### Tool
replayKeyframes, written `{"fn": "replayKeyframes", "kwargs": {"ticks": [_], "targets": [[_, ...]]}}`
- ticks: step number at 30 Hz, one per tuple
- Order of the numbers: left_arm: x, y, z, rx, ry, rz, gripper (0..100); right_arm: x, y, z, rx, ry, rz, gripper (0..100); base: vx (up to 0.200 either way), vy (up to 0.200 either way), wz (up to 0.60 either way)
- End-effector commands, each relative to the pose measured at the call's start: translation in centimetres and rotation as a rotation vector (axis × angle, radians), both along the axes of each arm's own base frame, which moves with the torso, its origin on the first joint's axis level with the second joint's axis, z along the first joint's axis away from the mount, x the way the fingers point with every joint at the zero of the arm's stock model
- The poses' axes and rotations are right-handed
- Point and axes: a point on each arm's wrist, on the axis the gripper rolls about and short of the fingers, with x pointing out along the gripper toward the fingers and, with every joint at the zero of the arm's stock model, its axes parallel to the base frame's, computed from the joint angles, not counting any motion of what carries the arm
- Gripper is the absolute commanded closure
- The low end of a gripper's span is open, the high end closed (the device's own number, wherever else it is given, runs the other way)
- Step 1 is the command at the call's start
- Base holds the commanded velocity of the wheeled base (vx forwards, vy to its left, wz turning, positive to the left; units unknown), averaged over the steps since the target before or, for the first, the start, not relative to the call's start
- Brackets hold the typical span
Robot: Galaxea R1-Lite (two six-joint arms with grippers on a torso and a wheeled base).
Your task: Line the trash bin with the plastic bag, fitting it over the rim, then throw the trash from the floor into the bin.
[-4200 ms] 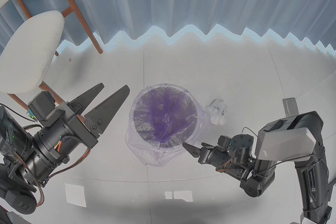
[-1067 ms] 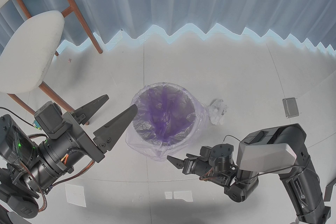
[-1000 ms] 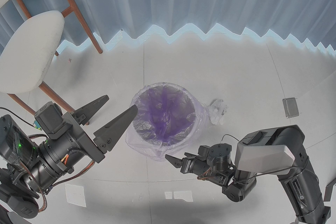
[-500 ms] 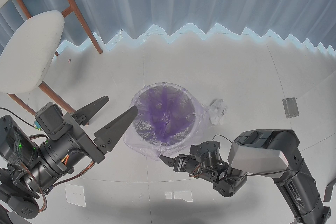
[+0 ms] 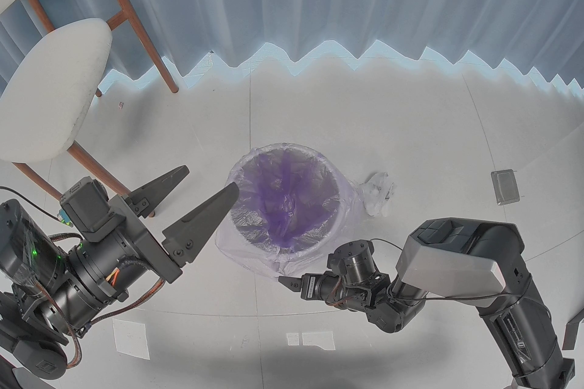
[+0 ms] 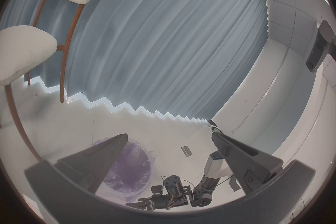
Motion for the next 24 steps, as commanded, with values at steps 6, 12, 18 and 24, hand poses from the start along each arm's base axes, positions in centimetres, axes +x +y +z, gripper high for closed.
{"fn": "replayKeyframes", "kwargs": {"ticks": [6, 12, 18, 24], "targets": [[0.0, 0.0, -0.1, 0.003, 0.005, 0.002, 0, 0.8, 0.5, 1.4, -0.020, 0.046, -0.002, 0, 0.000, 0.000, 0.00], [0.1, 0.1, -0.1, 0.002, 0.006, 0.007, 0, 1.1, 0.6, 1.6, -0.046, 0.092, -0.010, 0, 0.000, 0.000, 0.00], [0.1, 0.1, 0.0, 0.002, 0.000, 0.007, 0, 2.0, 1.0, 2.1, -0.142, 0.166, -0.077, 0, 0.000, 0.000, 0.00], [-0.1, 0.1, 0.1, 0.008, -0.014, 0.004, 0, 1.7, 1.2, 2.2, -0.153, 0.151, -0.114, 0, 0.000, 0.000, 0.00]]}}
